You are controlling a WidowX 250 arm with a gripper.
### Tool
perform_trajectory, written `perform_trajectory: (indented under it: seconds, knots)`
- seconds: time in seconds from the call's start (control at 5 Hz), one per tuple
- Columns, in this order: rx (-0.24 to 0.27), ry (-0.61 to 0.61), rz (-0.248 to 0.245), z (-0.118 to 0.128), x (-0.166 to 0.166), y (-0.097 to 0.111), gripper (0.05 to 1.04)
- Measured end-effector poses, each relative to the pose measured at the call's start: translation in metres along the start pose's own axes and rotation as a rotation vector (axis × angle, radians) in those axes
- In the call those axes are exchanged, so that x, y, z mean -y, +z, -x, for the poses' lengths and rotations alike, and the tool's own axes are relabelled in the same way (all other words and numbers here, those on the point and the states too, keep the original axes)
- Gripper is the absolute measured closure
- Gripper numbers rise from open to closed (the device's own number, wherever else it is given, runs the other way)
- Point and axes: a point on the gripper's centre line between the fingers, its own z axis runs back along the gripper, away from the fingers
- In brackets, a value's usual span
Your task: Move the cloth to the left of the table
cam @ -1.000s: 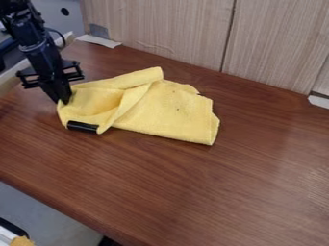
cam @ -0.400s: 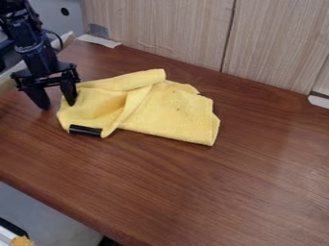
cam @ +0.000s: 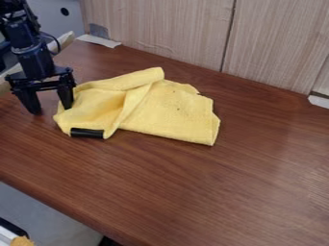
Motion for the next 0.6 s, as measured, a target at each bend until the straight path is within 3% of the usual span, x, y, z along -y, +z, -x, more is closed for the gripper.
perform_trajectory:
  seconds: [0.2,0.6]
  knots:
    - [0.037,-0.001,-0.015,0.001,0.001,0.027,0.083]
    - [0.100,-0.056,-0.029,0.001,0.017,0.060,0.083]
